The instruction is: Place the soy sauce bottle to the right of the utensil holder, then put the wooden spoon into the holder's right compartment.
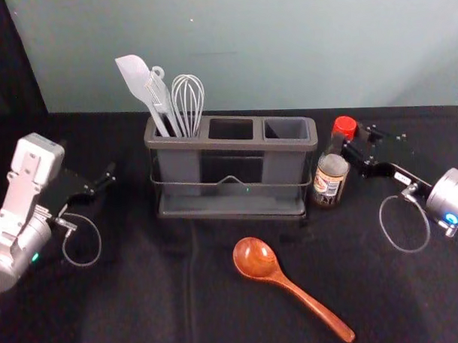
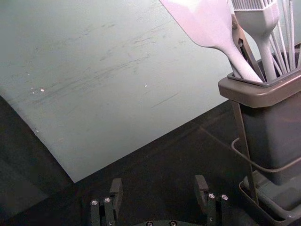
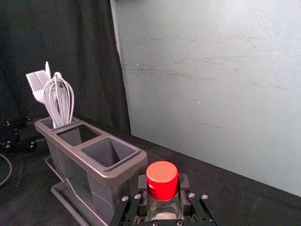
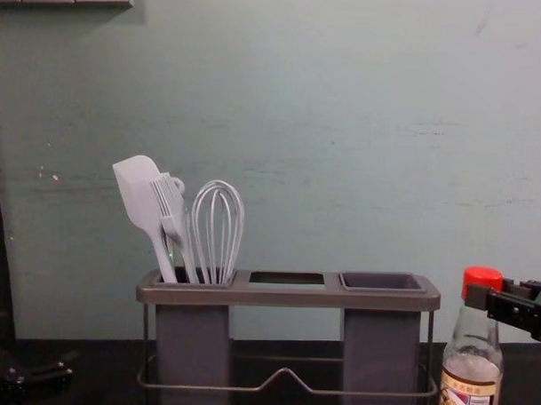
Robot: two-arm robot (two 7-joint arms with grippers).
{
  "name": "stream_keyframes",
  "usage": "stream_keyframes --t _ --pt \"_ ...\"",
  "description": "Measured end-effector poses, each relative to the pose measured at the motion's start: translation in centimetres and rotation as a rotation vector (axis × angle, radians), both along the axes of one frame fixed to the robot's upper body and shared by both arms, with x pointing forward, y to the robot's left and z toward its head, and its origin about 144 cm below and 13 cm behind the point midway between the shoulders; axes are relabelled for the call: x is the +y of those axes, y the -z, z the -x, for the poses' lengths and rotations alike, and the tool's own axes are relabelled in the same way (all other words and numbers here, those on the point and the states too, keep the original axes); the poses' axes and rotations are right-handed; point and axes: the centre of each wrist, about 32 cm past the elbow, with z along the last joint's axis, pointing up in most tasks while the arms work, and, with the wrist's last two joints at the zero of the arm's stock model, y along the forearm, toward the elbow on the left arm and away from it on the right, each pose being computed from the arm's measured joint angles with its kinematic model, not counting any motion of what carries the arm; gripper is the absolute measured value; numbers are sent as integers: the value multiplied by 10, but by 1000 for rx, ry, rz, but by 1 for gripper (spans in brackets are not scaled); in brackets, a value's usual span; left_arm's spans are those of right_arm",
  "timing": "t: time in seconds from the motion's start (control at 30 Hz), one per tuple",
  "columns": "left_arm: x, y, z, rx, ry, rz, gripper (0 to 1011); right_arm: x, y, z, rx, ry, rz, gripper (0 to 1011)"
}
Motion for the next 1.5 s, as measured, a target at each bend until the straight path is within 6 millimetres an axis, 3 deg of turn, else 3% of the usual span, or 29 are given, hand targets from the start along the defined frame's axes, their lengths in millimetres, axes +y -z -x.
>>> stream_keyframes --t 0.23,0.9,1.33,1.5 --pt "0 0 0 0 0 0 1005 0 0 0 0 0 -1 406" --pt "0 0 0 0 0 0 1005 -1 0 1 0 0 -3 991" --pt "0 0 0 0 0 0 1005 -1 -1 1 -2 -1 -3 1002" --pt "0 0 0 0 0 0 1005 -3 -12 8 -33 8 5 1003"
